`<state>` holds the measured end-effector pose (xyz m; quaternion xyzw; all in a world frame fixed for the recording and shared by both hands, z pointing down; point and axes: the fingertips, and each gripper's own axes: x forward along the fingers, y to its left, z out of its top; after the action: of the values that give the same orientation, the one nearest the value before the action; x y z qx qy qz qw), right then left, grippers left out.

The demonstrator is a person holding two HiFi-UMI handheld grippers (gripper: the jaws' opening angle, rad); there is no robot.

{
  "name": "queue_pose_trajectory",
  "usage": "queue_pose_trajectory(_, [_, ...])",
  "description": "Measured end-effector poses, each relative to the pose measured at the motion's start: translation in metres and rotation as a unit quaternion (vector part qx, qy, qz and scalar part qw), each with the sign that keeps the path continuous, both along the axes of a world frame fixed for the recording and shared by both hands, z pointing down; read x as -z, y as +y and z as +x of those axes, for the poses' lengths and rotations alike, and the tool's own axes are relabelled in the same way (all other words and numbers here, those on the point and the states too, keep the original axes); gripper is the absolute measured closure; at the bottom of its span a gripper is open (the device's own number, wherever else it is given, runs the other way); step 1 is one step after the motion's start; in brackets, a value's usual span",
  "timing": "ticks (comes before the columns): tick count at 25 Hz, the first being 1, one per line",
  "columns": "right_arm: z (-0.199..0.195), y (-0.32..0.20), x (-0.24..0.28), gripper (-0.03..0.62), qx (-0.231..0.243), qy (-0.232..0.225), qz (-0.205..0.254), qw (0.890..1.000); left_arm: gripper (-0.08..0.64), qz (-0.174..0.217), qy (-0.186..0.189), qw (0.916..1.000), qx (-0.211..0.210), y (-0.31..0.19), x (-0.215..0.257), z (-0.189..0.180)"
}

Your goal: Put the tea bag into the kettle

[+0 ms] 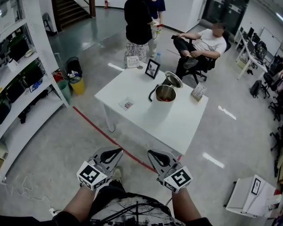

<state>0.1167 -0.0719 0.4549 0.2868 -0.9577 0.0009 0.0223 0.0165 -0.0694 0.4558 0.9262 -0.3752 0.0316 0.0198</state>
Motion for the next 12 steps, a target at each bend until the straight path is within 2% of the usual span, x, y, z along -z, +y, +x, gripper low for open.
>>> queue_pose_trajectory(12, [-0.056, -0.104, 0.010, 0.581, -0.060, -0.002, 0.004, 0.998, 0.551, 0.005, -0.014, 0.9980, -0.061, -0.117, 0.006, -0.054])
